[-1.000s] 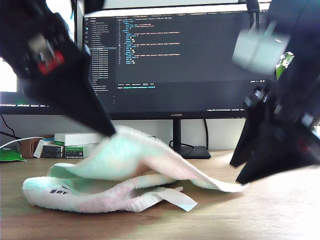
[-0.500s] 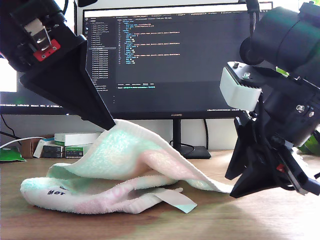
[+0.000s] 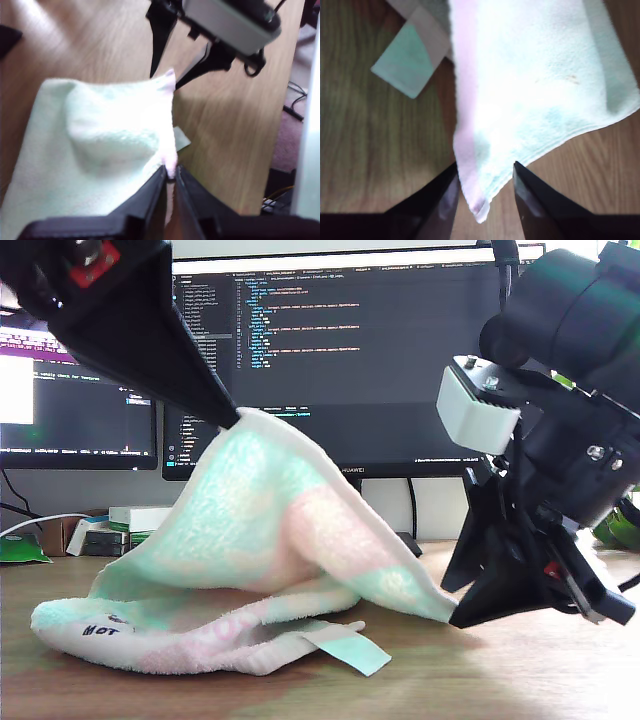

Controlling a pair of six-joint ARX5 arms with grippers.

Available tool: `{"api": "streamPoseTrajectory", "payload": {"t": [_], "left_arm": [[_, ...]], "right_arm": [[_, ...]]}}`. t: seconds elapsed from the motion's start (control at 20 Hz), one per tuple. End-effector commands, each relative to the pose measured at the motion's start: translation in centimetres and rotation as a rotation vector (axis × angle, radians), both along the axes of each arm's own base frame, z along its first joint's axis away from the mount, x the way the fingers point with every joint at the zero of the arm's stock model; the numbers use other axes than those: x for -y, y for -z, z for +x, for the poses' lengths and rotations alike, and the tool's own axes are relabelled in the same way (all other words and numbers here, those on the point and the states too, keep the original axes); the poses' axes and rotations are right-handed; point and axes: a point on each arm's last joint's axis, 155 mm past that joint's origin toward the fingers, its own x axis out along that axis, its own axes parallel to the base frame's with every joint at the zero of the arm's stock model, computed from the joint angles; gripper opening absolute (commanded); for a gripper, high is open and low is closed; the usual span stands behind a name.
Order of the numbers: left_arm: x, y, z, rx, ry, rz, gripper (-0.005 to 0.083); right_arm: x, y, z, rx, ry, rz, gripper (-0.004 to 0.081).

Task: Fold the tea towel to a neat square and place it to the right

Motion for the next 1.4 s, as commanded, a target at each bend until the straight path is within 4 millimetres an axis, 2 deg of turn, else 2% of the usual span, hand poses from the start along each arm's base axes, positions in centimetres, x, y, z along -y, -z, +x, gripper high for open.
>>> {"api": "streamPoseTrajectory", "payload": {"t": [0.0, 0.35, 0.45, 0.6, 0.75, 0.95, 1.15, 1.25, 1.35], "left_arm": [[0.3, -0.4, 0.0, 0.000, 0.004, -0.017, -0.0024], [0.6, -1.5, 0.3, 0.010, -0.002, -0.037, -0.0024], [0.5, -1.4, 0.2, 0.007, -0.002, -0.033, -0.0024], [0.0, -1.2, 0.5, 0.003, -0.014, -0.023, -0.0024], [-1.0, -0.6, 1.1, 0.007, -0.037, 0.014, -0.0024], [-2.4, -0.5, 2.7, 0.019, -0.095, 0.031, -0.0024], [-3.4, -0.5, 3.7, 0.021, -0.137, 0.035, -0.0024], [-3.7, -1.2, 4.3, 0.035, -0.159, 0.035, -0.0024], [-3.6, -2.8, 4.6, 0.048, -0.160, 0.023, -0.0023]], "right_arm": [[-0.4, -0.2, 0.1, -0.005, 0.004, 0.016, 0.0295], [0.0, 0.4, -0.5, -0.043, 0.012, 0.001, 0.0104], [0.2, 0.8, -0.9, -0.062, 0.012, -0.013, 0.0006], [0.3, 0.8, -0.9, -0.062, 0.015, -0.018, -0.0011], [1.1, 0.1, 0.7, -0.009, 0.067, -0.059, -0.0011], [1.3, -3.3, 3.3, 0.049, 0.124, -0.116, -0.0011], [-0.3, -8.1, 4.8, 0.100, 0.123, -0.129, -0.0011], [-0.9, -10.5, 5.2, 0.126, 0.126, -0.145, -0.0011], [-1.3, -13.0, 5.5, 0.151, 0.131, -0.159, -0.0011]]}}
